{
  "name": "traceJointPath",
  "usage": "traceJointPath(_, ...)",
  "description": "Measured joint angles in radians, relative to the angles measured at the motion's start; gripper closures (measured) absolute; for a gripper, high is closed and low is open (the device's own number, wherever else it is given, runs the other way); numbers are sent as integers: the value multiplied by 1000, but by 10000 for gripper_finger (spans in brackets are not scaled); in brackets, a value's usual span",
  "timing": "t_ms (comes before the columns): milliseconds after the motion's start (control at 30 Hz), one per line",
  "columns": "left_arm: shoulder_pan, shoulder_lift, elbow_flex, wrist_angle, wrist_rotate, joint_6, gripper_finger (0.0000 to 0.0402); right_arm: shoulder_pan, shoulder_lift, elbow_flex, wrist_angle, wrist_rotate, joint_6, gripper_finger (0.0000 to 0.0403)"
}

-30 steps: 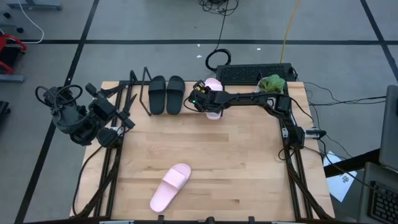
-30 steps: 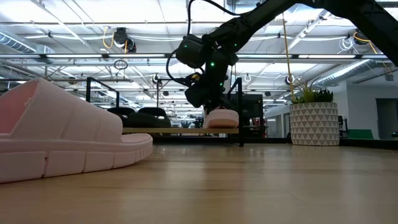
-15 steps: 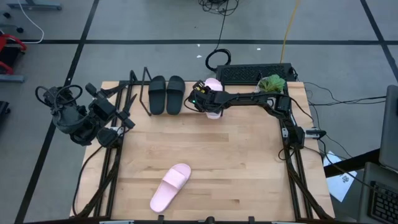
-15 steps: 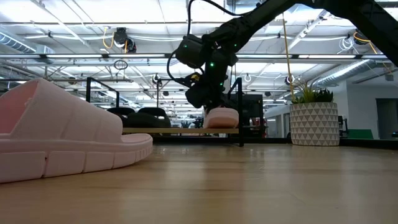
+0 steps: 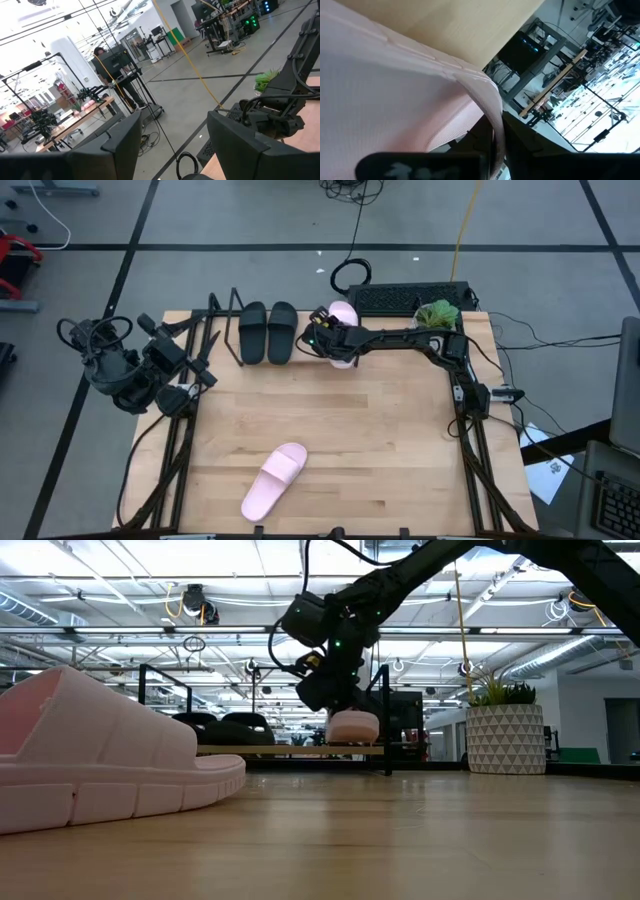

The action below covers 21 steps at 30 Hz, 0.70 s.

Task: Pick and place slides into the shelf
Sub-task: Adjust the pink slipper on the shelf

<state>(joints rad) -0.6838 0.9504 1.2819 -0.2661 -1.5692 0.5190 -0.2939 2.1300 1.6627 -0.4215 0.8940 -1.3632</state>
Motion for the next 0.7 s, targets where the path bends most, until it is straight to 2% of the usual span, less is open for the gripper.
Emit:
traceJointPath(167, 0, 0, 0, 0, 0, 0, 174, 0, 0, 0, -37, -6, 26, 374)
traceJointPath(500, 0, 0, 0, 0, 0, 0, 174, -1, 0, 0, -36, -7, 21, 320)
traceJointPath(700, 0, 0, 0, 0, 0, 0, 174, -1, 0, 0, -37, -8, 13, 312)
